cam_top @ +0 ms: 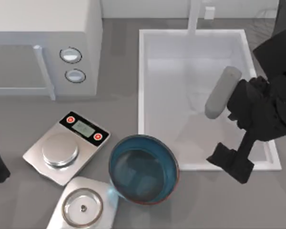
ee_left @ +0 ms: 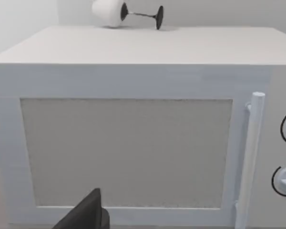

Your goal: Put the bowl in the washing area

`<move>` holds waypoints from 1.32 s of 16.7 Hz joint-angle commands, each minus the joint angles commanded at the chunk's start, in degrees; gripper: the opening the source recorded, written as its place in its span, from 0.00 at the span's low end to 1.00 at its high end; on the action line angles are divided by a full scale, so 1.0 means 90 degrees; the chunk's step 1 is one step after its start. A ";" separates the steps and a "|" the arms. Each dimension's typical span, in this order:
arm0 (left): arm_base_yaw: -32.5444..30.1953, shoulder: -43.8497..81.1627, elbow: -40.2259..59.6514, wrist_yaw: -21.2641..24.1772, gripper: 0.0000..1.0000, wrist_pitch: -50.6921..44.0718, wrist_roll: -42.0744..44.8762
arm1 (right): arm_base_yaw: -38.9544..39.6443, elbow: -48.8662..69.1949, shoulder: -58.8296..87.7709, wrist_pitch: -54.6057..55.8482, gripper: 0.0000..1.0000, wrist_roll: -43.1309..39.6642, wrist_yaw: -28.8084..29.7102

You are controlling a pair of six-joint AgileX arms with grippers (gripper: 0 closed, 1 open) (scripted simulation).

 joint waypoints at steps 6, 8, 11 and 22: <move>0.0000 0.0000 0.0000 0.0000 1.00 0.0000 0.0000 | 0.0590 0.2196 0.2192 -0.1155 1.00 -0.0399 -0.0010; 0.0000 0.0000 0.0000 0.0000 1.00 0.0000 0.0000 | 0.0665 0.2753 0.2594 -0.1379 1.00 -0.0427 0.0043; 0.0000 0.0000 0.0000 0.0000 1.00 0.0000 0.0000 | 0.0710 0.3332 0.2966 -0.1585 1.00 -0.0422 0.0124; 0.0000 0.0000 0.0000 0.0000 1.00 0.0000 0.0000 | 0.0771 0.3316 0.3348 -0.1172 1.00 -0.0350 0.0175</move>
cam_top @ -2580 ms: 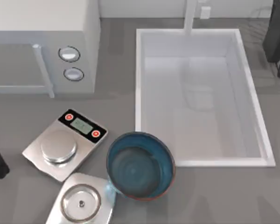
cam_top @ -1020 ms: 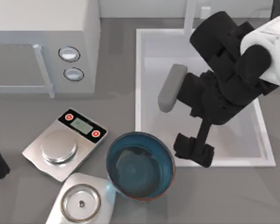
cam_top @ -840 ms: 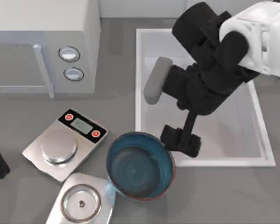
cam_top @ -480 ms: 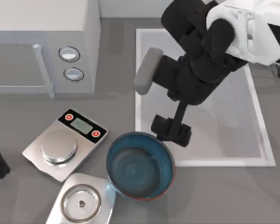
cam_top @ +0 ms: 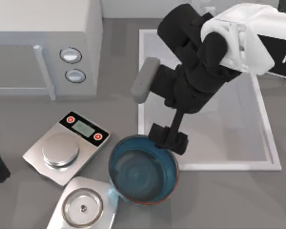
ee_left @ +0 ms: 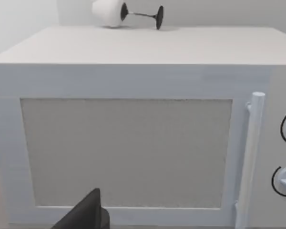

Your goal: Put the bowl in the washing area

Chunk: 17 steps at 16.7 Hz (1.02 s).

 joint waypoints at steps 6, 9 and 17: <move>0.0000 0.0000 0.0000 0.0000 1.00 0.0000 0.0000 | 0.0207 -0.0482 0.0883 0.1440 1.00 0.0212 0.0066; 0.0000 0.0000 0.0000 0.0000 1.00 0.0000 0.0000 | 0.0222 -0.0510 0.0944 0.1511 1.00 0.0225 0.0071; 0.0000 0.0000 0.0000 0.0000 1.00 0.0000 0.0000 | 0.0222 -0.0510 0.0944 0.1511 0.55 0.0225 0.0071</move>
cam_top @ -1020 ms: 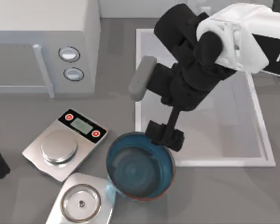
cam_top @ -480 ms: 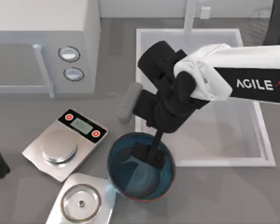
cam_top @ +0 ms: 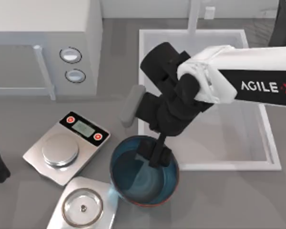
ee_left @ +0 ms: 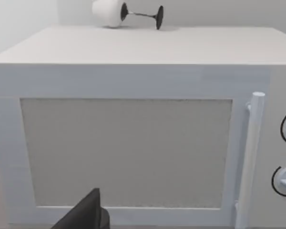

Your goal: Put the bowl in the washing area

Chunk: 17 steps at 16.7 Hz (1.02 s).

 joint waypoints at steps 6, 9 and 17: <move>0.0000 0.0000 0.0000 0.0000 1.00 0.0000 0.0000 | 0.0000 0.0000 0.0000 0.0000 0.10 0.0000 0.0000; 0.0000 0.0000 0.0000 0.0000 1.00 0.0000 0.0000 | 0.0000 0.0000 0.0000 0.0000 0.00 0.0000 0.0000; 0.0000 0.0000 0.0000 0.0000 1.00 0.0000 0.0000 | -0.0011 0.0024 -0.0016 -0.0011 0.00 0.0011 -0.0005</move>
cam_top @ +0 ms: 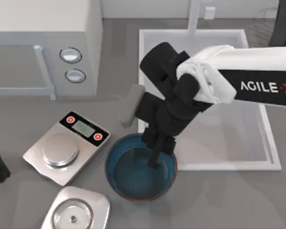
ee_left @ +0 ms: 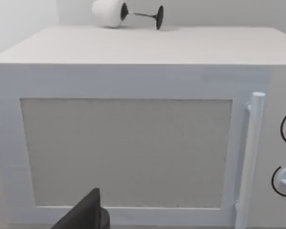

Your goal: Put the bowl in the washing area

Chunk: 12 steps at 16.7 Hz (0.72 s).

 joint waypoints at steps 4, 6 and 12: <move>0.0000 0.0000 0.0000 0.0000 1.00 0.0000 0.0000 | 0.0022 0.0574 -0.0063 -0.0547 0.00 -0.0032 -0.0008; 0.0000 0.0000 0.0000 0.0000 1.00 0.0000 0.0000 | 0.0028 0.1020 -0.0072 -0.1067 0.00 -0.0041 -0.0013; 0.0000 0.0000 0.0000 0.0000 1.00 0.0000 0.0000 | 0.0004 0.2390 -0.0211 -0.2952 0.00 -0.0031 -0.0016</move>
